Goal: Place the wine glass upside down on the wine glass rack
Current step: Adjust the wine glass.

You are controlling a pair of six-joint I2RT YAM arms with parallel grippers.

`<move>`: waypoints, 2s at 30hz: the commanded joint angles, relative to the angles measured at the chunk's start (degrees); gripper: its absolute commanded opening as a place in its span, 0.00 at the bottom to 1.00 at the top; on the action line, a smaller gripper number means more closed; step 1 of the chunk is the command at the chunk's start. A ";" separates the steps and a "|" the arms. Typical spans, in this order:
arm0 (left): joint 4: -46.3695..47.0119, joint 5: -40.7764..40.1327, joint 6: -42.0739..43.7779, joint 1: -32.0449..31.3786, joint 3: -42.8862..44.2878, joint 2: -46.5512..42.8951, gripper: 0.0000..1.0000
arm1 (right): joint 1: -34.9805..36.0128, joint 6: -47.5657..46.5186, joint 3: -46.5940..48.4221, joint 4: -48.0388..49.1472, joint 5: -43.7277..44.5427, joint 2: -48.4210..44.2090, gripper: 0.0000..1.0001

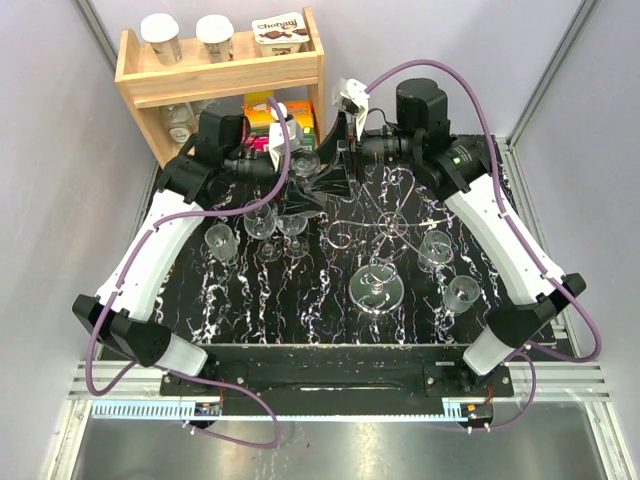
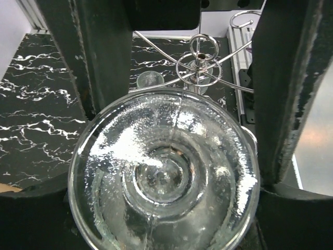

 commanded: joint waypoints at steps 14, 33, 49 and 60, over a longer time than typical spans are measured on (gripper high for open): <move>19.89 4.49 -16.78 -2.23 -4.25 -3.50 0.00 | 1.69 2.03 -1.48 4.32 1.40 -1.80 0.57; 39.32 3.26 -33.84 -3.55 -11.55 -4.91 0.00 | 1.69 7.83 -6.15 10.47 2.37 -2.94 0.00; 49.08 3.87 -44.65 -3.55 -13.05 -2.62 0.05 | 1.61 3.00 -3.42 5.11 7.02 -6.19 0.00; 47.67 1.94 -43.95 -5.57 -10.32 2.03 0.22 | 0.38 -2.19 -11.68 4.49 13.18 -12.69 0.00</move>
